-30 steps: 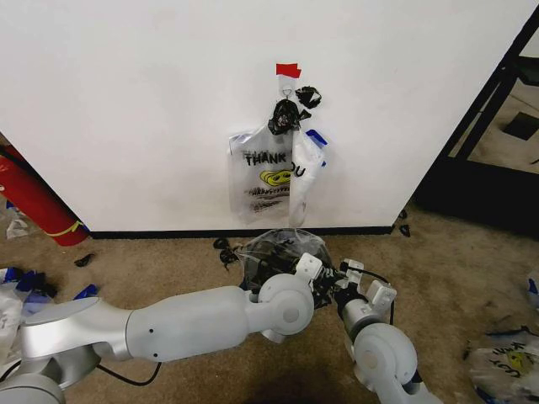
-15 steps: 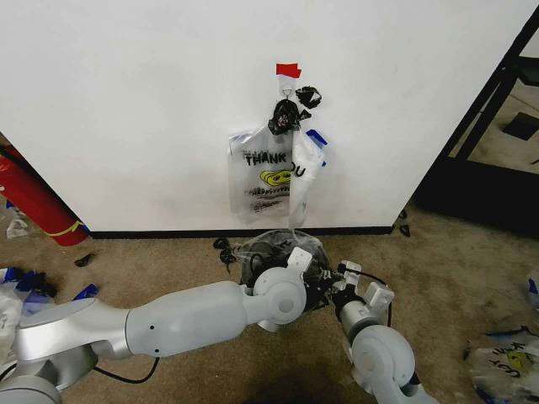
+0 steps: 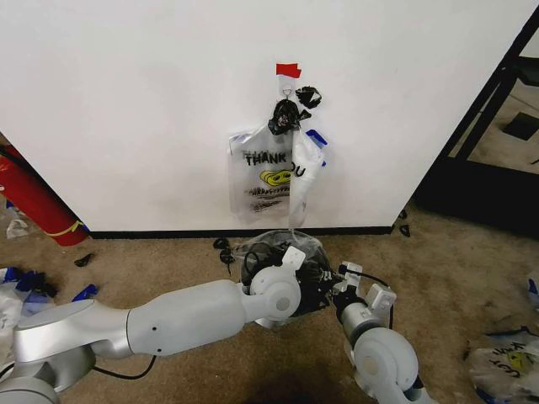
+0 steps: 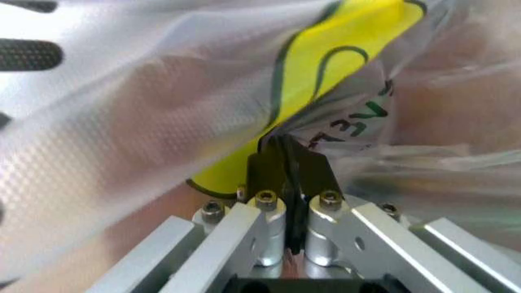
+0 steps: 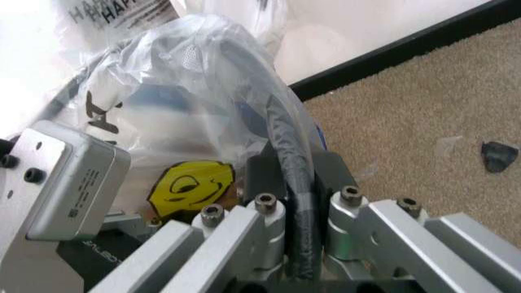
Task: Pick up the garbage bag from the wall and place it over the trash bin.
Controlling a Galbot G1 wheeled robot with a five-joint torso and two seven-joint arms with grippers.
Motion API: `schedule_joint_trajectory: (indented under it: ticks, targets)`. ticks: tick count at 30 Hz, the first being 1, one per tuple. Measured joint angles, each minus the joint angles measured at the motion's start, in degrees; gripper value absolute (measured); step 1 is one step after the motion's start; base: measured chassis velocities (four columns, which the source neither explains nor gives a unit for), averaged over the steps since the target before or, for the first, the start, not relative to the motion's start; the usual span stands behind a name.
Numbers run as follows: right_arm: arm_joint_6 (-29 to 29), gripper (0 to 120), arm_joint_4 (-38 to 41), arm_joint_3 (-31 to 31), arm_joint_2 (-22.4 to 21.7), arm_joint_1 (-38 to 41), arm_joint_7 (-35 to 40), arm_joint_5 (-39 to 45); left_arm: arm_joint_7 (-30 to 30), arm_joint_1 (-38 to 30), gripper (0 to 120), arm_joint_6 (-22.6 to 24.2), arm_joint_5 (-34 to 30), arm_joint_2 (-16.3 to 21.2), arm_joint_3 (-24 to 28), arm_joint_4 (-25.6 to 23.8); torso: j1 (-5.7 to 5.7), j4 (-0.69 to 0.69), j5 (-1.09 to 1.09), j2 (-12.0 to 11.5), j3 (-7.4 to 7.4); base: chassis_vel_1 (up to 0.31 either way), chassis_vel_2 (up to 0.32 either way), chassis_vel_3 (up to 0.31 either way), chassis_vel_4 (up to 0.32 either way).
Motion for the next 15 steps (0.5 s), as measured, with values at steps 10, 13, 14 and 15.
schedule_joint_trajectory:
  ticks: [10,13,14,15]
  targets:
    - [0.16,1,-0.75,0.00,0.09,0.06,-0.21,-0.22,1.72,1.00,0,-0.15,2.68,0.81,-0.65,0.21,0.00,0.00,0.00,0.00,0.00,0.000,0.000,0.000,0.000]
    - [0.31,1,-1.28,0.27,0.10,0.22,-0.24,-0.25,2.42,0.95,0,-0.66,2.54,2.15,-1.11,-2.75,0.00,0.00,0.00,0.00,0.00,0.000,0.000,0.000,0.000]
    - [0.42,1,-1.61,0.48,0.10,0.39,-0.27,-0.25,2.56,0.86,0,-0.81,2.29,2.75,-1.15,-4.07,0.00,0.00,0.00,0.00,0.00,0.000,0.000,0.000,0.000]
    - [0.56,1,-1.99,0.73,0.10,0.64,-0.28,-0.25,2.60,0.81,0,-0.90,2.08,3.14,-1.18,-5.02,0.00,0.00,0.00,0.00,0.00,0.000,0.000,0.000,0.000]
